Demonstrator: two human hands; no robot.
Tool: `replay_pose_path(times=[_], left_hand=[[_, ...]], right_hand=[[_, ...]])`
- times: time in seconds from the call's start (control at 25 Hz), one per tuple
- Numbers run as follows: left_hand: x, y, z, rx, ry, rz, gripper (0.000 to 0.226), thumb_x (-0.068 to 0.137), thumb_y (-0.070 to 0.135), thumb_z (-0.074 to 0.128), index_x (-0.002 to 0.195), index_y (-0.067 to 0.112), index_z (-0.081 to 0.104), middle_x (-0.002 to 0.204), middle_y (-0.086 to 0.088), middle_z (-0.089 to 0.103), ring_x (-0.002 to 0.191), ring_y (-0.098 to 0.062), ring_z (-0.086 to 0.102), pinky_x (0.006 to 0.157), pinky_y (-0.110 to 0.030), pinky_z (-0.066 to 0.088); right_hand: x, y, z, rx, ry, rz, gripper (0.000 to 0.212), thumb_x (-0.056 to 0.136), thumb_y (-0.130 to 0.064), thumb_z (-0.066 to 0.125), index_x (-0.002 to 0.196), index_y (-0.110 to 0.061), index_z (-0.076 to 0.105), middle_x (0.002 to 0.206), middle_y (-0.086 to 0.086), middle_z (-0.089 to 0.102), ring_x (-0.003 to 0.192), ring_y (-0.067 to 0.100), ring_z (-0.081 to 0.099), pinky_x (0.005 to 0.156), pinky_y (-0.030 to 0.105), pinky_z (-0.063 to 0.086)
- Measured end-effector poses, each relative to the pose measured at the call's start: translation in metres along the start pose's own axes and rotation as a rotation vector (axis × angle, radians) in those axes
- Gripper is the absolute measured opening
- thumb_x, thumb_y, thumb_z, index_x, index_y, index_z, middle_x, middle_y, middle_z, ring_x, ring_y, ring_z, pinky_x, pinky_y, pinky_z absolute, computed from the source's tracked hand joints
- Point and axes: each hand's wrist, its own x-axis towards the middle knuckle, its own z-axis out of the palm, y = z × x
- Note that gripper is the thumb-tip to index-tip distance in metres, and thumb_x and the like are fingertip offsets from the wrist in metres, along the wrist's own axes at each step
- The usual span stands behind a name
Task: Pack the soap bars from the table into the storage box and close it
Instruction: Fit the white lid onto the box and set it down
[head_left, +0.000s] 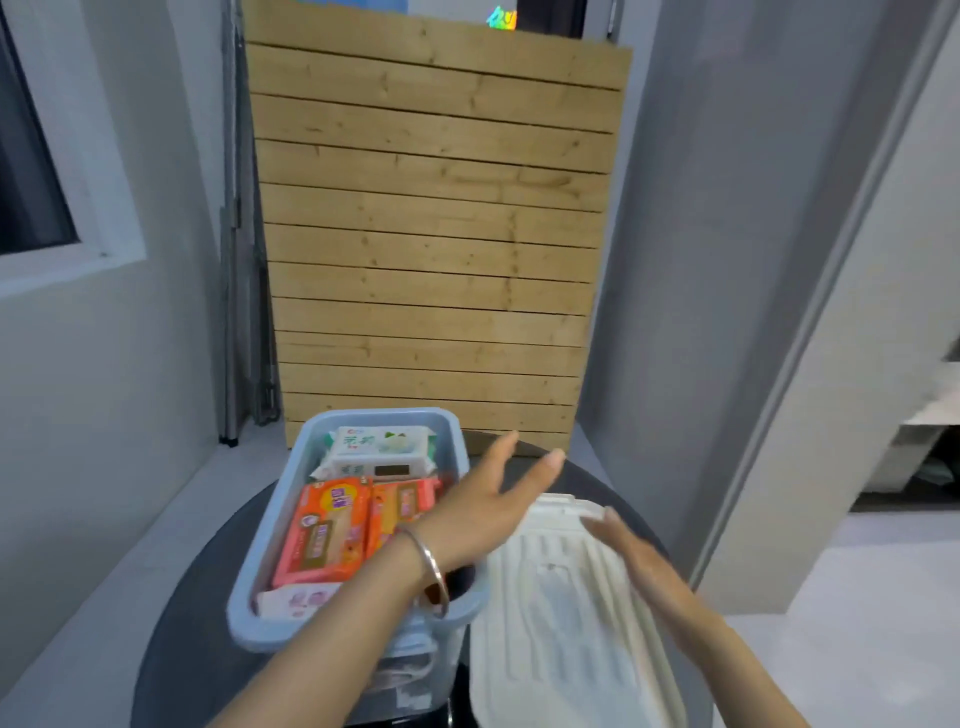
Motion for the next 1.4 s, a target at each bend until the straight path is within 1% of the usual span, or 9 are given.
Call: replay_pose_path(times=[0.08,0.16,0.44,0.56,0.68,0.88,1.08,1.2,1.4], left_hand=[[0.014,0.000,0.039,-0.006,-0.055,-0.032,0.084,0.080,0.069,0.040,0.148,0.028,0.013,0.157,0.009,0.018,0.143,-0.010,0.019,0.116,-0.031,0.016],[0.026,-0.011,0.074,0.056,-0.056,-0.054,0.083,0.082,0.067,0.038,0.148,0.023,0.011,0.157,0.006,0.016,0.144,-0.015,0.016,0.114,-0.032,0.016],[0.042,-0.101,0.115,0.359,0.045,-0.453,0.083,0.089,0.060,0.029,0.149,0.013,-0.004,0.159,-0.009,-0.007,0.146,-0.028,-0.010,0.118,-0.043,0.002],[0.038,-0.109,0.131,0.307,0.031,-0.385,0.079,0.088,0.060,0.033,0.149,0.015,0.010,0.158,-0.008,0.014,0.146,-0.028,0.006,0.118,-0.043,0.012],[0.032,-0.090,0.130,0.029,0.115,-0.303,0.067,0.088,0.056,0.041,0.143,0.019,0.029,0.148,-0.005,0.037,0.135,-0.026,0.035,0.112,-0.043,0.030],[0.032,-0.030,0.104,-0.224,0.057,-0.221,0.080,0.082,0.066,0.039,0.148,0.033,0.008,0.158,0.004,0.012,0.144,-0.021,0.018,0.114,-0.042,0.020],[0.024,0.061,0.050,-0.122,-0.035,0.011,0.093,0.059,0.087,0.024,0.142,0.046,0.018,0.157,0.017,0.009,0.146,-0.008,0.002,0.119,-0.047,0.002],[0.010,0.109,0.012,-0.279,-0.102,0.131,0.079,0.055,0.092,0.024,0.121,0.057,0.048,0.129,0.027,0.055,0.121,0.007,0.048,0.109,-0.035,0.025],[-0.013,0.122,-0.066,-0.597,0.001,0.180,0.073,0.073,0.078,0.039,0.113,0.021,0.063,0.111,-0.008,0.072,0.105,-0.023,0.067,0.084,-0.036,0.054]], right_hand=[[0.002,0.050,-0.009,-0.517,0.034,0.030,0.045,0.100,-0.045,0.023,0.144,-0.041,0.035,0.158,-0.016,0.016,0.149,0.011,-0.001,0.121,0.044,0.000],[-0.001,0.077,-0.018,-0.650,0.038,0.109,0.046,0.102,-0.041,0.014,0.146,-0.043,0.026,0.162,-0.003,-0.010,0.148,0.022,-0.019,0.117,0.047,-0.012],[-0.032,0.105,-0.060,0.108,0.123,0.170,0.045,0.096,-0.046,0.041,0.139,-0.033,0.046,0.158,-0.003,0.027,0.145,0.017,0.025,0.110,0.036,0.029],[-0.041,0.093,-0.060,0.519,0.089,0.179,0.043,0.090,-0.057,0.046,0.131,-0.044,0.051,0.138,-0.013,0.054,0.121,0.009,0.055,0.090,0.030,0.050],[-0.041,0.073,-0.063,0.634,0.175,0.072,0.053,0.094,-0.046,0.046,0.145,-0.044,0.028,0.141,-0.019,0.041,0.110,0.006,0.055,0.076,0.026,0.051],[-0.049,0.002,-0.084,1.053,-0.045,-0.166,0.041,0.097,-0.034,0.048,0.137,-0.027,0.049,0.137,0.011,0.056,0.123,0.031,0.056,0.100,0.051,0.047],[-0.067,-0.112,-0.092,0.792,-0.076,-0.558,0.043,0.098,-0.020,0.043,0.139,-0.033,0.044,0.136,0.008,0.057,0.118,0.031,0.060,0.087,0.045,0.055],[-0.072,-0.174,-0.061,0.546,-0.093,-0.629,0.058,0.091,-0.019,0.057,0.140,-0.044,0.038,0.134,-0.008,0.060,0.117,0.023,0.063,0.089,0.040,0.056],[-0.062,-0.236,0.007,0.453,-0.235,-0.628,0.061,0.088,-0.024,0.063,0.141,-0.038,0.037,0.137,-0.016,0.056,0.125,0.005,0.055,0.107,0.031,0.043]])
